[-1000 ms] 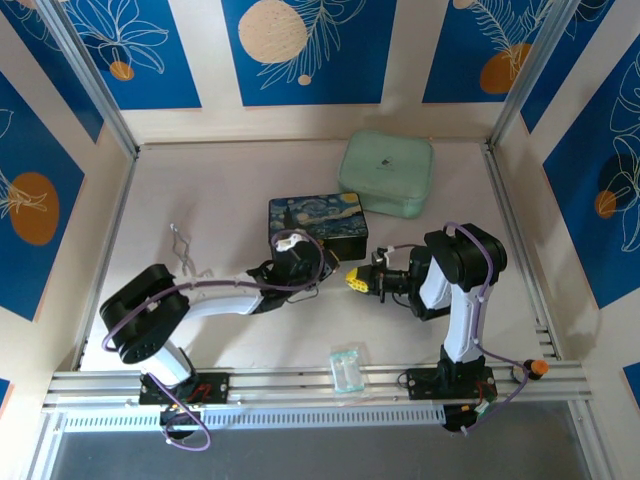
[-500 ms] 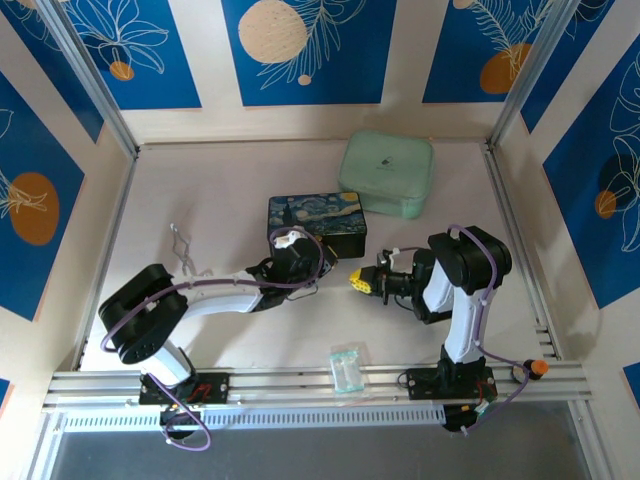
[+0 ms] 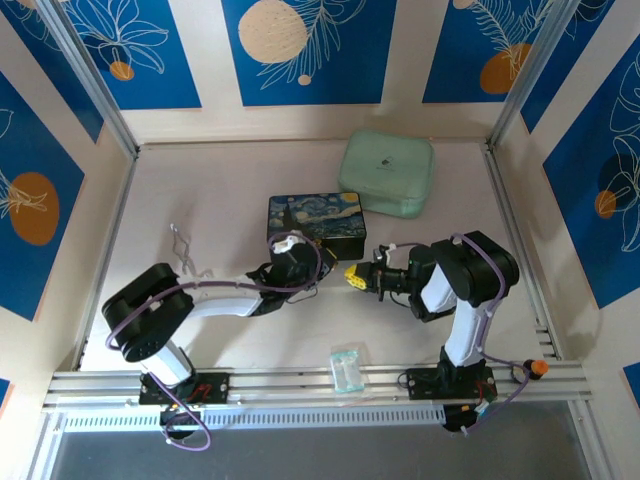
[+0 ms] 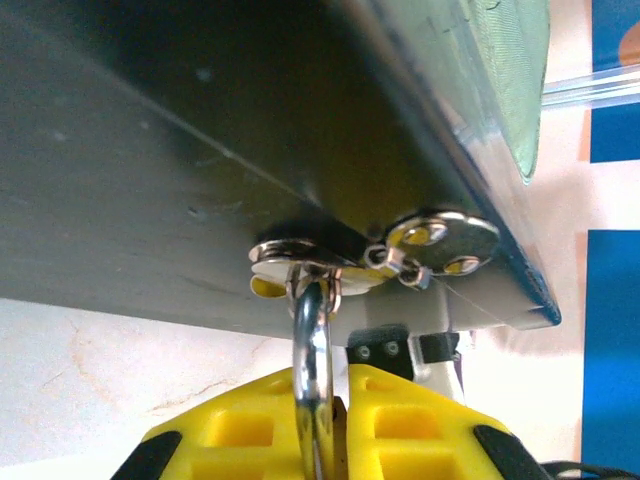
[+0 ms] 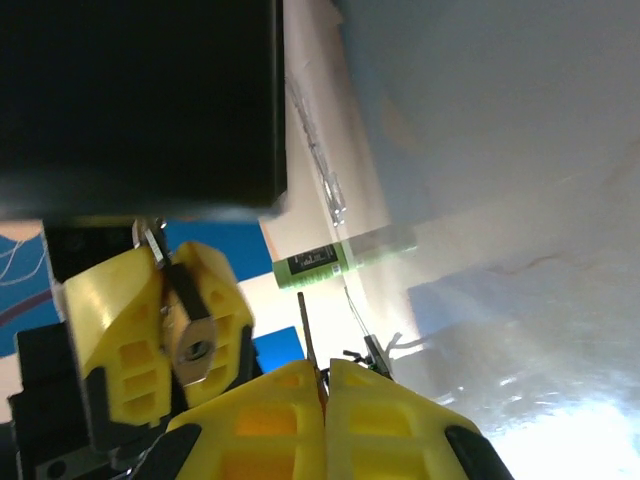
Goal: Unlock a padlock with a key
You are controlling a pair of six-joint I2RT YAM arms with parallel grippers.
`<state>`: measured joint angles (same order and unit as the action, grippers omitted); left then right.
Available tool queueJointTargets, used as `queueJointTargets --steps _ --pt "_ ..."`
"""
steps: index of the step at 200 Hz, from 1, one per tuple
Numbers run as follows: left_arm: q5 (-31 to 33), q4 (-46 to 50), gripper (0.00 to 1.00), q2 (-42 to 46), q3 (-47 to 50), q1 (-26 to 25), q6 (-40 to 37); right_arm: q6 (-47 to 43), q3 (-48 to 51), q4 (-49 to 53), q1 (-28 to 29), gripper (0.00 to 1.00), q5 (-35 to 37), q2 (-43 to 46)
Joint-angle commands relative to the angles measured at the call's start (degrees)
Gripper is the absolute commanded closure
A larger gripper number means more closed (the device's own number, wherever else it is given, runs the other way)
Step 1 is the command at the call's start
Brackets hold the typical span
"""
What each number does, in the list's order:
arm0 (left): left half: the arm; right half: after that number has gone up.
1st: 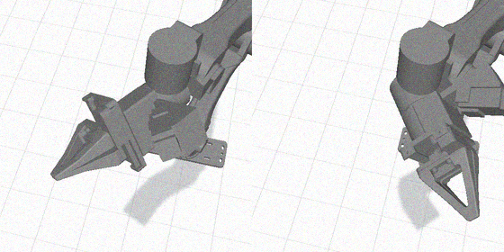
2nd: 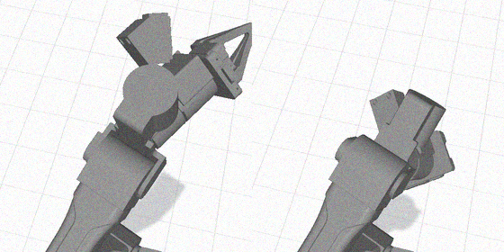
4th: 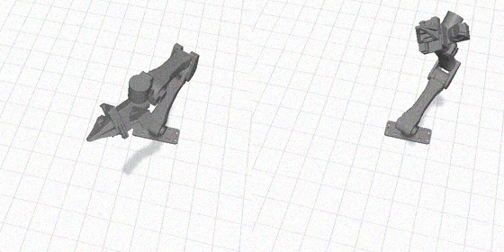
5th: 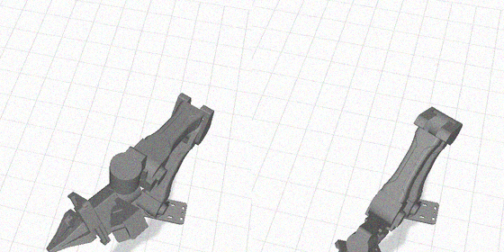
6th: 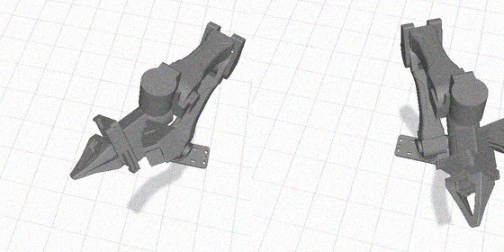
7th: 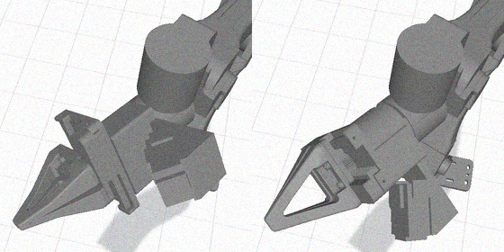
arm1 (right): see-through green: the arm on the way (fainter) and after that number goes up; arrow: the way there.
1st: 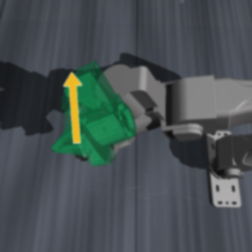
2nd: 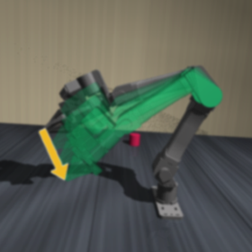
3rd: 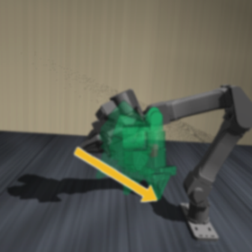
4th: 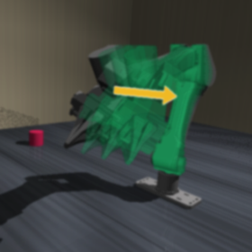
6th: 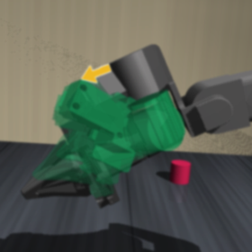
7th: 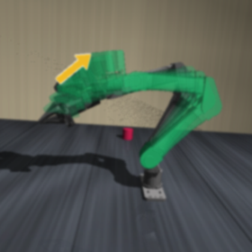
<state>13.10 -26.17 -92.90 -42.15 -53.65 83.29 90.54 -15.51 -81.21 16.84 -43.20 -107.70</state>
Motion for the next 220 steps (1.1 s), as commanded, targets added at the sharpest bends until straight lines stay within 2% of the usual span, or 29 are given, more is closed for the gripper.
queueJointTargets --steps 1,22,67,118,154,201,220 --pt "0.7 -5.9 1.00 0.1 0.6 -0.3 1.0 1.2 0.7 0.9 0.9 1.00 1.2 2.2" --pt "1.0 -5.8 1.00 0.1 0.8 -0.3 1.1 1.7 0.4 0.9 1.0 1.00 1.1 3.0" --pt "1.6 -13.0 1.00 -2.1 3.5 -0.5 3.9 2.0 0.7 0.9 1.0 1.00 0.5 4.2" --pt "1.1 -13.4 1.00 -1.9 2.8 -0.8 3.9 1.5 -0.4 0.9 2.2 1.00 -0.1 3.5" --pt "1.7 -14.1 1.00 -2.6 2.6 -1.5 4.0 1.2 -0.1 0.9 2.0 1.00 2.0 2.4" --pt "2.9 -15.8 1.00 -7.2 -0.8 -3.5 4.9 1.2 4.6 0.9 -5.0 1.00 3.5 6.8" --pt "3.7 -17.7 1.00 -9.7 -2.6 -4.5 5.4 1.3 5.1 2.7 -8.5 1.00 -0.4 7.3"
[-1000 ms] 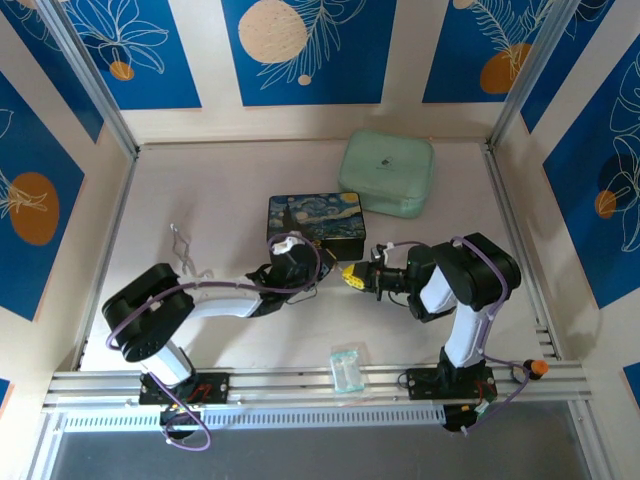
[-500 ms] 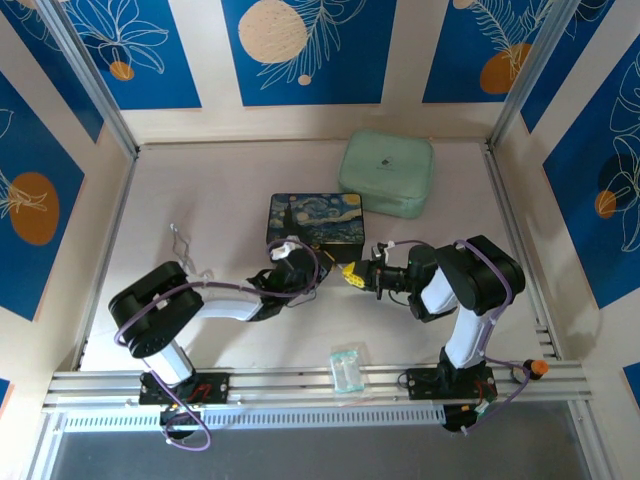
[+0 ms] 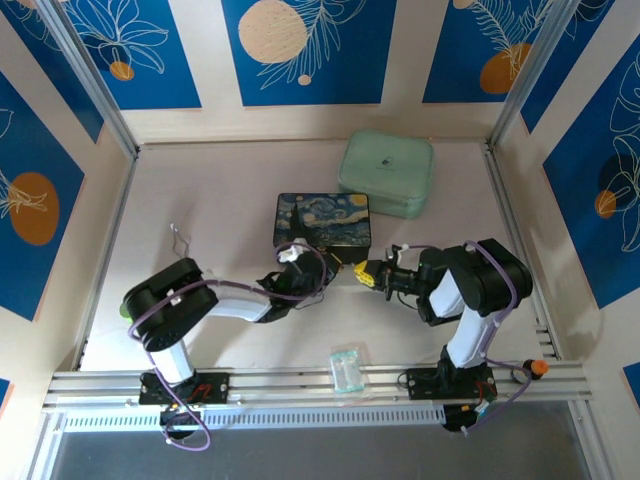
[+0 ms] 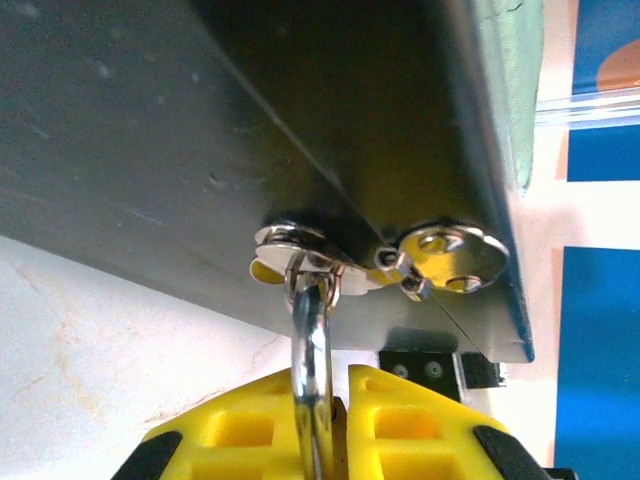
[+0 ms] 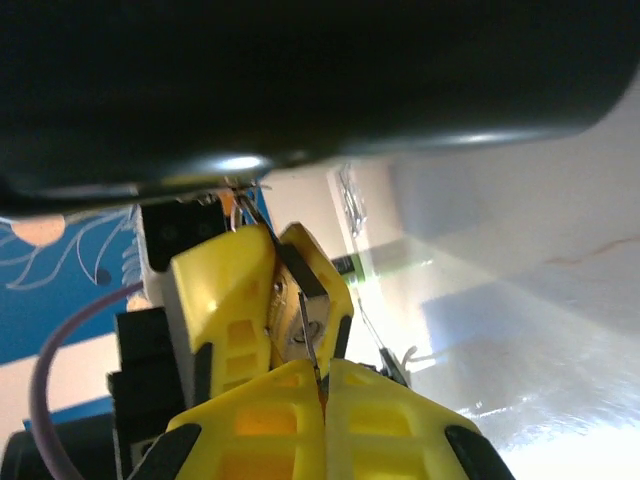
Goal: Unlock a padlock with a key
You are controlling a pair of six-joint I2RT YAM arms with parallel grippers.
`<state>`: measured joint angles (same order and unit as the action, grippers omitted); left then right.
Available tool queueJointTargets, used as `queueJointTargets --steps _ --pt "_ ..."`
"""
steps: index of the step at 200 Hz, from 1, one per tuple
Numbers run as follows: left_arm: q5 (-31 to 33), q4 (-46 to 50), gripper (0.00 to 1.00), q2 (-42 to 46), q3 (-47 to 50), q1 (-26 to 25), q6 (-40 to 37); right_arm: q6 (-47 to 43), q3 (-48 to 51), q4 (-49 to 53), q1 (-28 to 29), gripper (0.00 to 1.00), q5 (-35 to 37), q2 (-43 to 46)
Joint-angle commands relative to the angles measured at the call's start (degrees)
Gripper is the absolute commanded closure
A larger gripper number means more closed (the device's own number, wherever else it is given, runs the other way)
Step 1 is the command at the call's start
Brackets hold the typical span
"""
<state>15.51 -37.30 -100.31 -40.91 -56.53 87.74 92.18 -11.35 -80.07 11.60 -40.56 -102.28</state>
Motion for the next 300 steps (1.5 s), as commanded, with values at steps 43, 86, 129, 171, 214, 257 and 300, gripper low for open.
queueJointTargets --steps 43,86,129,171,214,257,300 --pt "6.0 -4.6 1.00 -3.8 -6.4 -4.7 2.3 -4.2 2.7 1.5 -6.8 1.00 -9.7 -1.1" --pt "7.0 -6.2 1.00 -6.7 -7.1 -5.6 4.3 -5.9 4.2 0.2 -5.1 1.00 -10.6 -1.0" --pt "7.2 -7.5 1.00 -6.6 -6.7 -5.8 4.5 -5.3 4.1 -0.2 -4.6 1.00 -11.0 0.2" --pt "7.1 -9.1 1.00 -5.3 -5.2 -5.7 5.4 -5.2 1.7 -0.2 -4.4 1.00 -12.2 -0.6" --pt "6.1 -11.2 1.00 -4.8 -4.6 -5.7 5.8 -6.3 0.4 -0.2 -4.7 1.00 -14.9 -0.3" --pt "4.3 -12.6 1.00 -4.7 -4.4 -5.7 6.4 -7.0 -2.6 -0.2 -5.5 1.00 -16.0 -4.3" --pt "4.4 -15.2 1.00 -3.4 -2.1 -5.6 6.3 -6.2 -6.7 -0.2 -5.8 1.00 -18.3 -7.1"
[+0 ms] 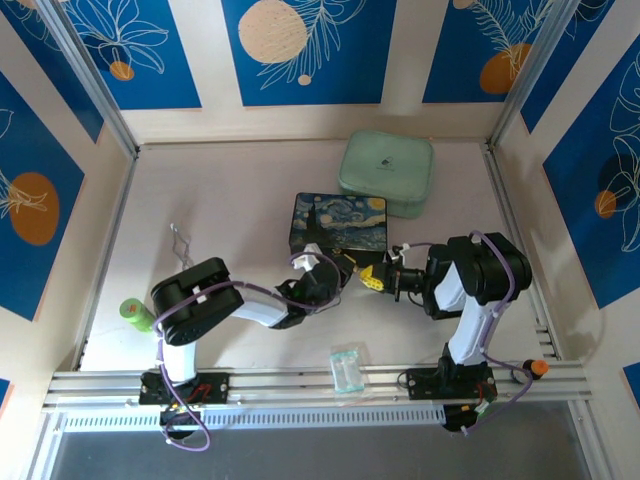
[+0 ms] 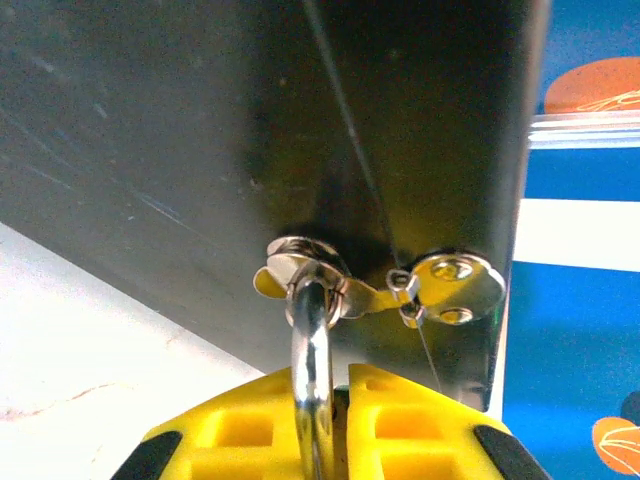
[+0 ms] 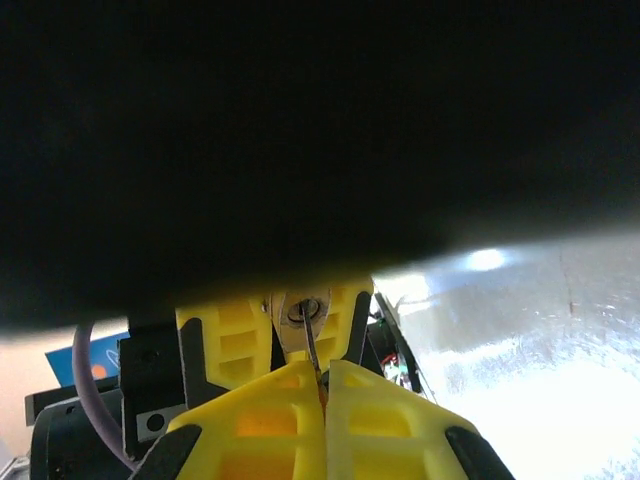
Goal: Unlock a padlock with a key
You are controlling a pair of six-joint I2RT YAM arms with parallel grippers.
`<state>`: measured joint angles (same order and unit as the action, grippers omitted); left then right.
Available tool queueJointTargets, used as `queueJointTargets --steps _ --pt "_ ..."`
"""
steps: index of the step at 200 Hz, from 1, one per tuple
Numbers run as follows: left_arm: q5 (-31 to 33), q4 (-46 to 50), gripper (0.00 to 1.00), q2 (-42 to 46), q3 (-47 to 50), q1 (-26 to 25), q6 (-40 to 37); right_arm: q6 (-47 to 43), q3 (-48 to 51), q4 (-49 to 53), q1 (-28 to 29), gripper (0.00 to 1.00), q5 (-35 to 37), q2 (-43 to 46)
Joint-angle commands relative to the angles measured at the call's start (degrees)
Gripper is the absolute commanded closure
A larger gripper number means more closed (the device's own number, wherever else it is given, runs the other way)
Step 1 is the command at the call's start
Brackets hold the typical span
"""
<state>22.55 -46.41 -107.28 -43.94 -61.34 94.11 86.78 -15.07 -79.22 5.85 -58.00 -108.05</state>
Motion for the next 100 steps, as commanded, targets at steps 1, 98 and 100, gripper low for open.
queueJointTargets --steps 1,98,100 --pt "-2.7 -6.1 1.00 3.6 0.9 -0.8 -0.1 -0.8 -3.1 -1.1 -0.1 1.00 -0.9 -1.4" --pt "-4.5 -15.4 1.00 1.5 3.3 -0.7 0.4 1.0 -6.7 -1.1 -0.6 1.00 -3.8 -9.1" --pt "-4.5 -15.5 1.00 1.4 3.3 -0.7 0.4 1.2 -6.7 -1.1 -0.7 1.00 -3.8 -9.2"
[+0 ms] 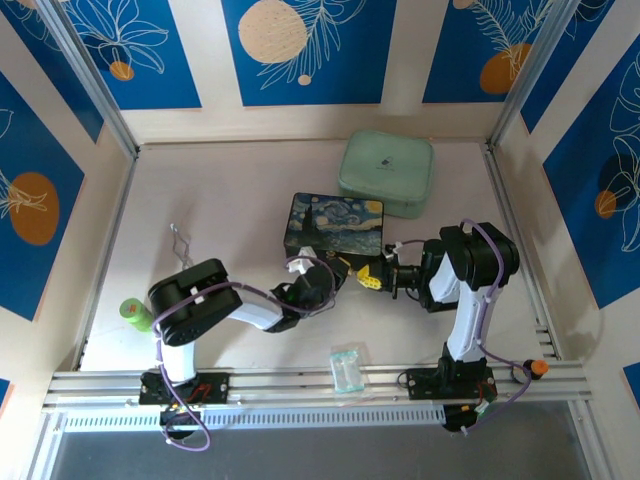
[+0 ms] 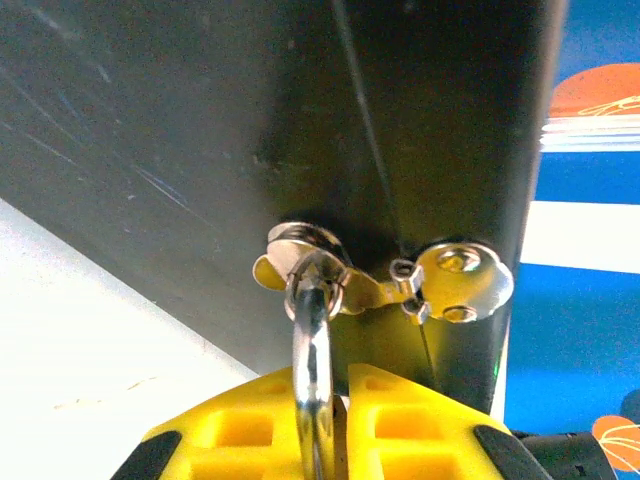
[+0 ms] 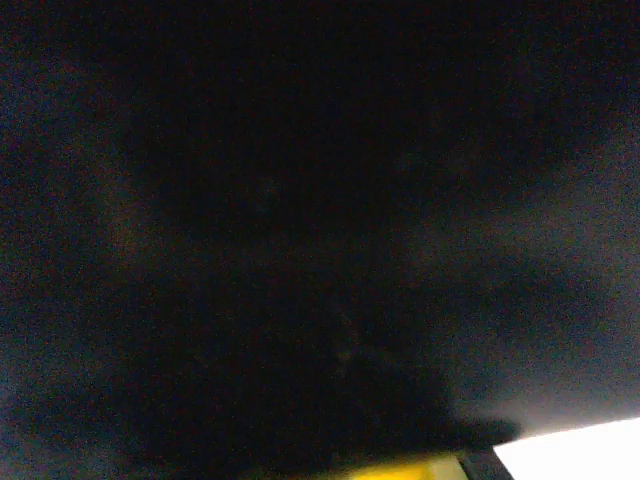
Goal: Unlock a padlock with a key
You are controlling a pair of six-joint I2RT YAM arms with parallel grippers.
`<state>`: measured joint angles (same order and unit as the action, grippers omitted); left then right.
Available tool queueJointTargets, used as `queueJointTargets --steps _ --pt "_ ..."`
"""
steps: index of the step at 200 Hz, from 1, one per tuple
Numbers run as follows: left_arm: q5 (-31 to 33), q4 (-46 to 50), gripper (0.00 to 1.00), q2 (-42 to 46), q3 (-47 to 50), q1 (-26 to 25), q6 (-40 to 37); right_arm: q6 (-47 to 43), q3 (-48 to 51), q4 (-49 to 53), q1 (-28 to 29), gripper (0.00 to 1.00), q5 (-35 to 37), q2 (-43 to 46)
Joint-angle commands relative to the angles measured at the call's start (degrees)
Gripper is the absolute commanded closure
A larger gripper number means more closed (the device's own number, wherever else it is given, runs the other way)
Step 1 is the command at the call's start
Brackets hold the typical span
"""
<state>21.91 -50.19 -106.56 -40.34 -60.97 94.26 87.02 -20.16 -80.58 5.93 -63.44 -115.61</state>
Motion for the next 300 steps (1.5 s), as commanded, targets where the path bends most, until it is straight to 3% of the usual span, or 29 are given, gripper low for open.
queueJointTargets --steps 1,122,173,215,300 --pt "-3.9 -11.8 1.00 0.7 -0.3 -1.1 0.2 0.9 -1.6 0.3 -0.7 1.00 1.6 -1.6" --pt "-5.5 -14.0 1.00 -3.0 -2.2 -2.0 1.2 3.4 -6.0 0.3 2.3 1.00 3.2 -3.7" --pt "-0.8 -10.8 1.00 -2.9 0.9 -1.5 1.4 2.2 -2.5 0.3 1.8 0.73 7.1 -2.9" --pt "1.5 -4.3 1.00 -1.7 1.9 -0.7 0.9 -0.4 2.1 0.4 0.3 0.70 8.5 -1.0" --pt "1.1 -1.7 1.00 -3.2 1.5 -0.2 2.2 -6.9 5.6 6.3 -1.8 0.47 10.9 2.3"
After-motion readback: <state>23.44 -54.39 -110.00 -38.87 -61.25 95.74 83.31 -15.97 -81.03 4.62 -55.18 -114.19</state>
